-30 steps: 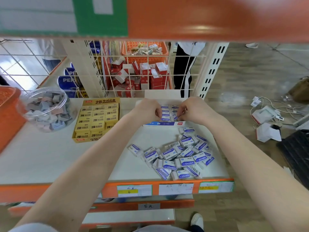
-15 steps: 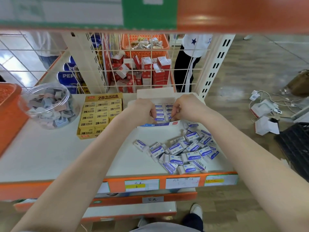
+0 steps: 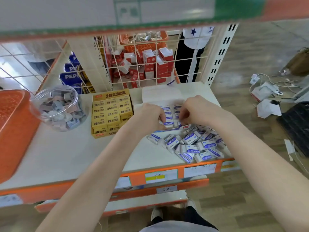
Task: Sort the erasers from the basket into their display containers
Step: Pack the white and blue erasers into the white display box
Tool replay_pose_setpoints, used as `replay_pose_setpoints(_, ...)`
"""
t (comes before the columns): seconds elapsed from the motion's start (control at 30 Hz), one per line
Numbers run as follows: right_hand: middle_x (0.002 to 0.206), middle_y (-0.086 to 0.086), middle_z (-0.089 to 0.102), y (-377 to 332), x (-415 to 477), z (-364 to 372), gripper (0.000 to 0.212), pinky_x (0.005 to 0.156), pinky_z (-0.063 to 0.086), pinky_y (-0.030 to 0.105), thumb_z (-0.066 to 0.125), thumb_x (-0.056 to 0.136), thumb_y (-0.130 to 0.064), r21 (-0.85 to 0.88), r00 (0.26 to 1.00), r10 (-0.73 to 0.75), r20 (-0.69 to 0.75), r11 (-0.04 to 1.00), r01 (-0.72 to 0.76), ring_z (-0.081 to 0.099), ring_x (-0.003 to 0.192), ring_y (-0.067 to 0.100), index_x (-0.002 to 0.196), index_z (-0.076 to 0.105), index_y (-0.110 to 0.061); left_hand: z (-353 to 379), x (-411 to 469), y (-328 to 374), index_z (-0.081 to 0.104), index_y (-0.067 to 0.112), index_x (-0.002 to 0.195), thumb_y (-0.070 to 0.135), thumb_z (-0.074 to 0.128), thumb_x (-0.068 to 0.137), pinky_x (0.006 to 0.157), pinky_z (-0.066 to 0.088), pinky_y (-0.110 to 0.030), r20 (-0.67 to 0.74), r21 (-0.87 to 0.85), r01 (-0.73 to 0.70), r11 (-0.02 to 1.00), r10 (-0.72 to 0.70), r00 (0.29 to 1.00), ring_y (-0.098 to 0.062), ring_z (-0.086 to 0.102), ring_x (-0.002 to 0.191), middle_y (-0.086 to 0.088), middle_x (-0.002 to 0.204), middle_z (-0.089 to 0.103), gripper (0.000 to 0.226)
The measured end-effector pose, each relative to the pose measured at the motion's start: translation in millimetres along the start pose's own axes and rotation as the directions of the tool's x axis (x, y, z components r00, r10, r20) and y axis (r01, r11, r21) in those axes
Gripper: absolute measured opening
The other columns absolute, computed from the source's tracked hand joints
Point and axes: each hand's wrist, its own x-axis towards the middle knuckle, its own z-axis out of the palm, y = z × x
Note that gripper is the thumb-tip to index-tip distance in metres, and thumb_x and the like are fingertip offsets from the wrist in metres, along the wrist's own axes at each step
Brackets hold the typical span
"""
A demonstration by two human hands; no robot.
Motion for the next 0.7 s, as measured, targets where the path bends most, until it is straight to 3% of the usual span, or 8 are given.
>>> replay_pose_setpoints(0.13,0.087,-0.002,0.067,1.1,-3.2,1.1,0.012,0.072,0.040,0.020,0.068,0.082,-0.010,0.002,0.999,-0.032,0.029,0.999,0.032,0.055,0.077,0.011,0.090,0.073,-0.017,4.2,-7.3,4.1,0.065,0.029,0.101,0.044,0.070,0.081,0.090,0.044,-0.027,-0.001,0.000,0.051,0.999,-0.051,0.999,-0.010,0.049,0.090,0.014,0.086,0.049,0.025)
replay_pose_setpoints(0.23,0.084,-0.003,0.062,3.9,-4.8,7.2,0.013,0.072,0.043,0.023,0.065,0.084,-0.010,-0.006,0.999,-0.050,-0.004,0.999,0.050,0.052,0.078,0.011,0.092,0.071,-0.018,2.8,-17.1,8.2,0.066,0.026,0.107,0.041,0.069,0.083,0.092,0.044,-0.028,-0.032,-0.037,0.042,0.998,-0.043,0.999,-0.012,0.059,0.097,0.011,0.090,0.057,0.028)
replay_pose_setpoints(0.37,0.084,-0.003,0.063,11.2,-4.8,10.8,0.010,0.074,0.046,0.027,0.064,0.084,-0.013,-0.003,0.990,-0.094,-0.106,0.996,0.095,0.055,0.082,0.014,0.088,0.068,-0.022,8.2,-43.1,3.9,0.069,0.015,0.107,0.015,0.067,0.087,0.074,0.043,-0.005,-0.289,-0.345,-0.006,0.939,-0.100,0.952,-0.006,0.059,0.078,0.003,0.099,0.064,0.020)
replay_pose_setpoints(0.47,0.084,-0.009,0.065,20.8,-8.4,7.4,0.010,0.070,0.041,0.023,0.064,0.085,-0.016,0.082,0.970,-0.108,-0.219,0.988,0.128,0.050,0.068,0.002,0.086,0.070,-0.023,14.3,-66.9,-1.0,0.071,0.014,0.099,0.008,0.066,0.085,0.072,0.046,-0.008,-0.430,-0.425,-0.002,0.905,-0.200,0.880,0.000,0.058,0.068,0.012,0.086,0.059,0.016)
replay_pose_setpoints(0.57,0.085,-0.011,0.066,25.2,-9.8,2.4,0.007,0.070,0.035,0.018,0.069,0.084,-0.021,0.091,0.980,-0.158,-0.123,0.981,0.170,0.048,0.066,-0.001,0.088,0.073,-0.024,17.4,-82.9,-5.2,0.072,0.017,0.096,0.005,0.069,0.082,0.070,0.047,-0.010,-0.420,-0.429,-0.003,0.903,-0.197,0.886,0.005,0.057,0.067,0.022,0.078,0.055,0.018)
replay_pose_setpoints(0.7,0.088,-0.012,0.068,22.9,-3.3,-1.5,0.008,0.082,0.048,0.031,0.072,0.080,-0.029,-0.012,0.981,-0.194,-0.005,0.981,0.194,0.056,0.086,0.008,0.088,0.074,-0.028,29.2,-91.8,-2.7,0.072,0.018,0.101,0.007,0.071,0.081,0.072,0.050,-0.017,-0.300,-0.409,0.029,0.912,-0.165,0.940,-0.002,0.058,0.071,0.012,0.085,0.062,0.022)
